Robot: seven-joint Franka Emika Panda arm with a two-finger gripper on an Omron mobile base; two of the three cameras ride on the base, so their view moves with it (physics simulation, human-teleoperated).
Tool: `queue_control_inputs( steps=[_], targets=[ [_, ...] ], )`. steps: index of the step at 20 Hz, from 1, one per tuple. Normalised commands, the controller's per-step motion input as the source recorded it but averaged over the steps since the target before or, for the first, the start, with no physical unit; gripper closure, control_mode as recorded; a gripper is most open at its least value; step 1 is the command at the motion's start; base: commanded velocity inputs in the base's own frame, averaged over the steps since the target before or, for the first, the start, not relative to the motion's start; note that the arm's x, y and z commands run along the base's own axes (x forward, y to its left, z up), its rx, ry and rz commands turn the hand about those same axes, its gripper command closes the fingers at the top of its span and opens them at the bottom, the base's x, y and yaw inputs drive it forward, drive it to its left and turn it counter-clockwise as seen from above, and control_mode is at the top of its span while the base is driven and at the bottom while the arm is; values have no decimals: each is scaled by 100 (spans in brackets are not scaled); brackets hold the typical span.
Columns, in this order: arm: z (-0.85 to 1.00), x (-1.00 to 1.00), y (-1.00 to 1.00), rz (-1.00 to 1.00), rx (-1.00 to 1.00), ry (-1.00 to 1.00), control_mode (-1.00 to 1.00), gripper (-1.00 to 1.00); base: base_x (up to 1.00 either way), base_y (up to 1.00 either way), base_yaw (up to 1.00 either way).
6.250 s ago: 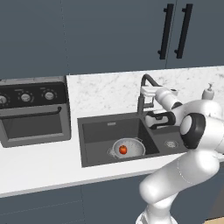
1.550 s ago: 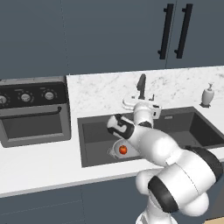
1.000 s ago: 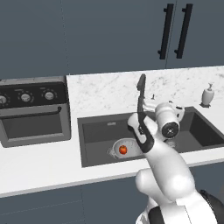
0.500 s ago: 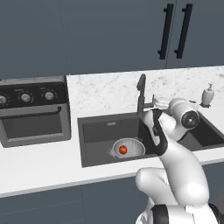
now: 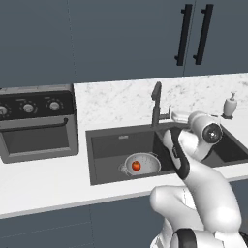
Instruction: Put the colander in the sink, put the apple in the colander, and turn on the sink faucet and pour water over the colander.
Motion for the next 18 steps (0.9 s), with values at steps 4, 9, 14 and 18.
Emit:
queue_control_inputs(
  steps=[4,9,14,18],
  targets=[
    [-21,0,-6,0,0,4,-100,-100,0,0,0],
    [-21,0,-8,0,0,4,-100,-100,0,0,0],
    [-17,0,-12,0,0,4,-100,-100,0,0,0],
    [-17,0,-11,0,0,5,-100,-100,0,0,0]
  ],
)
